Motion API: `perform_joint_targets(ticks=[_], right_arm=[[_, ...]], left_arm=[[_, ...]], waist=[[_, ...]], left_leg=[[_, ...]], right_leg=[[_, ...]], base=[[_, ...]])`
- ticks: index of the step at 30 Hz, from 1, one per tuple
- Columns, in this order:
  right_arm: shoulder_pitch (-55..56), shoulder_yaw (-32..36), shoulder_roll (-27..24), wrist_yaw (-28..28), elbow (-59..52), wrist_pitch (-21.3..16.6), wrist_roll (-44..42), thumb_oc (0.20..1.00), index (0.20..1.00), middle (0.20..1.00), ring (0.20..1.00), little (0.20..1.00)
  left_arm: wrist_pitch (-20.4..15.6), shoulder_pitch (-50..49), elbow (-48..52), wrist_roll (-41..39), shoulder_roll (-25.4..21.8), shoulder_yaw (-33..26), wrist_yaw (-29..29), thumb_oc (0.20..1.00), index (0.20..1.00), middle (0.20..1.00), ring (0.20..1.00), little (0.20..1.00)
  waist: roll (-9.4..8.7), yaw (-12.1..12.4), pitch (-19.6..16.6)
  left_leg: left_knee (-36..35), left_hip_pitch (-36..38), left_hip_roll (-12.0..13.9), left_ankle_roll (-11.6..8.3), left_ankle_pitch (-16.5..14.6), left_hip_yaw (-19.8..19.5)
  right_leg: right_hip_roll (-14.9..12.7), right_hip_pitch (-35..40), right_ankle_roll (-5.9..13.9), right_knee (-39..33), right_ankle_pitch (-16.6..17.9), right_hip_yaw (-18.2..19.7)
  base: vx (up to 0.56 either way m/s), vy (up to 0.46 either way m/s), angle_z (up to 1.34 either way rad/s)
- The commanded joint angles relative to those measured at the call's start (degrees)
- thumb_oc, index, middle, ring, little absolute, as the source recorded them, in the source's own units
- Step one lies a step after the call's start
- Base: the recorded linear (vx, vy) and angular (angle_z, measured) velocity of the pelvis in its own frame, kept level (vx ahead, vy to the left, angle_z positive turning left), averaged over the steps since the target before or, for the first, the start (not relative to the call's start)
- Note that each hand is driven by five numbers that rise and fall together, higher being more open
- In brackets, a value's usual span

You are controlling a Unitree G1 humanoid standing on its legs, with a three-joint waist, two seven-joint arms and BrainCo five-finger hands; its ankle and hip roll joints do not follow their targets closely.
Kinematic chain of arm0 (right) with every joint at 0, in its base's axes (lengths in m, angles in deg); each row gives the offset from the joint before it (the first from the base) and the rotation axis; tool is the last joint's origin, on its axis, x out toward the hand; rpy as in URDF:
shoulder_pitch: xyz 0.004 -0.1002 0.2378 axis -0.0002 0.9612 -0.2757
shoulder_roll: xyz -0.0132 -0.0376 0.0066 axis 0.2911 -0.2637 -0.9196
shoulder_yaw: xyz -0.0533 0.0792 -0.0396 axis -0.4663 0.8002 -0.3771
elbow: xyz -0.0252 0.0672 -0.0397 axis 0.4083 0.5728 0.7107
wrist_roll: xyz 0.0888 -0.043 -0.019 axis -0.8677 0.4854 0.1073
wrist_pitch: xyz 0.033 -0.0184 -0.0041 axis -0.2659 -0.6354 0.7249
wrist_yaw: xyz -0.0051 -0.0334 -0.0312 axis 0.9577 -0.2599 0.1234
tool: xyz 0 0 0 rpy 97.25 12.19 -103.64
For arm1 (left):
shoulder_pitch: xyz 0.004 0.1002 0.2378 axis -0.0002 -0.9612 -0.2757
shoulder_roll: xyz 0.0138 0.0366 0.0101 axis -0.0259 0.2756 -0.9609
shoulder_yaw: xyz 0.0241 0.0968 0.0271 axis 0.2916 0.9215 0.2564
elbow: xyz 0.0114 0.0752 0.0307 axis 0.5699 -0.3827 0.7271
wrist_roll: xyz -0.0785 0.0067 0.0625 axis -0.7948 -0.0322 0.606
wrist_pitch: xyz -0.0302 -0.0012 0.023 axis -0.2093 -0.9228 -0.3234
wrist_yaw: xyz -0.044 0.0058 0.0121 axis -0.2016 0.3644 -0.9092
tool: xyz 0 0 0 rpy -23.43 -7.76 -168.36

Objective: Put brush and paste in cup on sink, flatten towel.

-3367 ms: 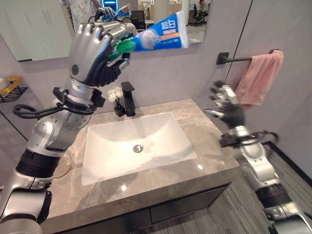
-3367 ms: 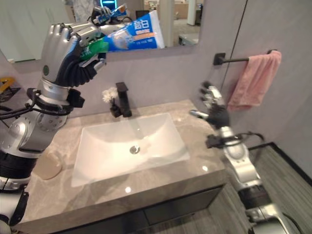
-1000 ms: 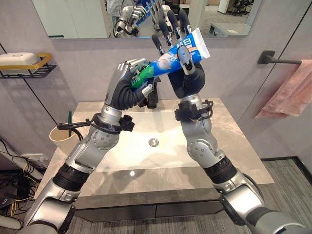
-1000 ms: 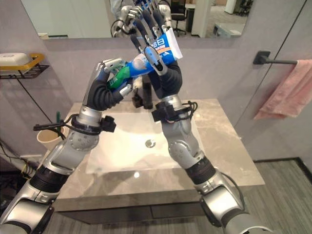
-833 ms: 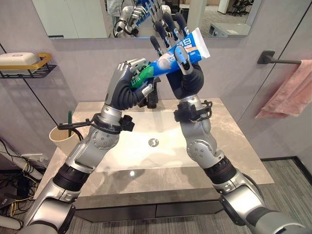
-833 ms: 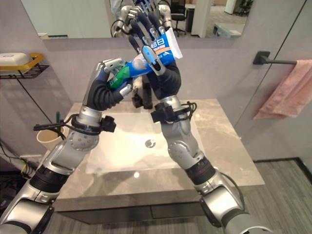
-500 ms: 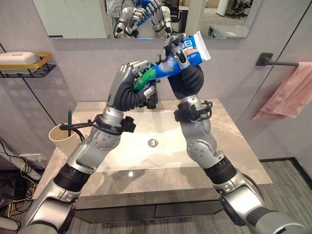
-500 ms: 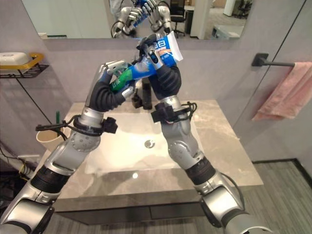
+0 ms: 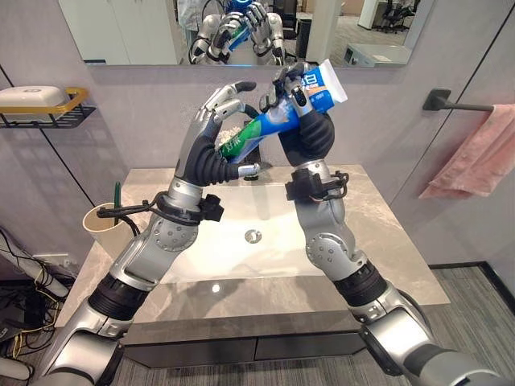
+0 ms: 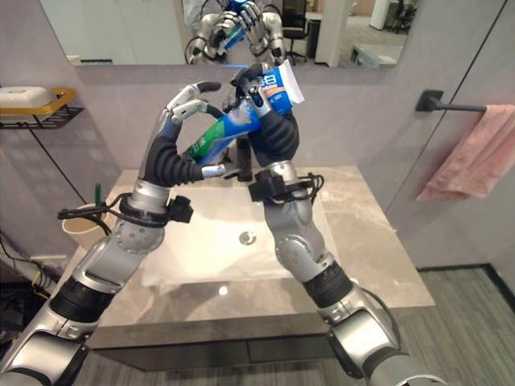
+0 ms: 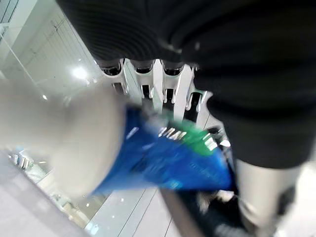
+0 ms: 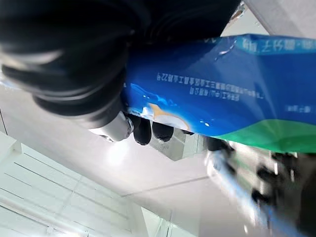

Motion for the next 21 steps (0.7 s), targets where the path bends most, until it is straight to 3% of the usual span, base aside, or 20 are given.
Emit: perform_joint_targets(ticks=[1, 12, 16, 21], right_arm=[[-2.77, 5.29, 1.9, 1.12, -1.33, -4.75, 2.06, 0.2, 0.2, 0.2, 0.2, 0.2], [-4.33, 8.92, 0.76, 4.34, -0.54, -6.76, 6.09, 0.2, 0.2, 0.2, 0.2, 0.2], [-4.85, 11.37, -1.93, 5.76, -0.79, -7.13, 8.71, 0.2, 0.2, 0.2, 0.2, 0.2], [-5.01, 13.76, -4.64, 6.95, -0.84, -7.47, 10.41, 0.2, 0.2, 0.2, 0.2, 0.2]], left_arm=[[-2.19, 0.75, 1.0, -3.27, -1.11, -2.52, -2.68, 1.0, 1.0, 1.0, 1.0, 1.0], [-3.59, -9.43, 5.95, -2.24, -4.34, -11.65, -5.01, 1.0, 1.0, 1.0, 1.0, 1.0], [-6.57, -19.76, 7.8, -5.51, -6.66, -22.06, -6.22, 1.0, 1.0, 1.0, 1.0, 1.0], [-6.38, -28.87, 2.36, -6.01, -7.18, -32.03, -9.34, 1.0, 1.0, 1.0, 1.0, 1.0]], waist=[[-1.91, 0.99, -1.35], [-1.95, 3.86, -0.18], [-2.28, 7.44, 0.81], [-2.87, 11.62, 1.67]], left_leg=[[0.31, 0.73, 2.84, -2.24, 0.14, -0.72], [0.31, -0.43, 2.31, -2.24, 0.44, -3.18], [0.31, -2.01, 1.74, -2.33, 1.08, -5.49], [0.31, -4.43, 0.4, -2.38, 1.64, -9.18]], right_leg=[[-6.69, 0.17, 4.39, -0.13, 6.96, -0.91], [-7.28, 1.27, 4.25, -0.13, 6.6, -2.91], [-7.94, 2.06, 4.17, -0.13, 6.41, -5.29], [-8.79, 3.45, 4.53, -0.13, 6.38, -9.29]], base=[[0.0, 0.005, 0.07], [0.0, 0.001, 0.12], [-0.01, 0.006, 0.19], [-0.01, 0.002, 0.46]])
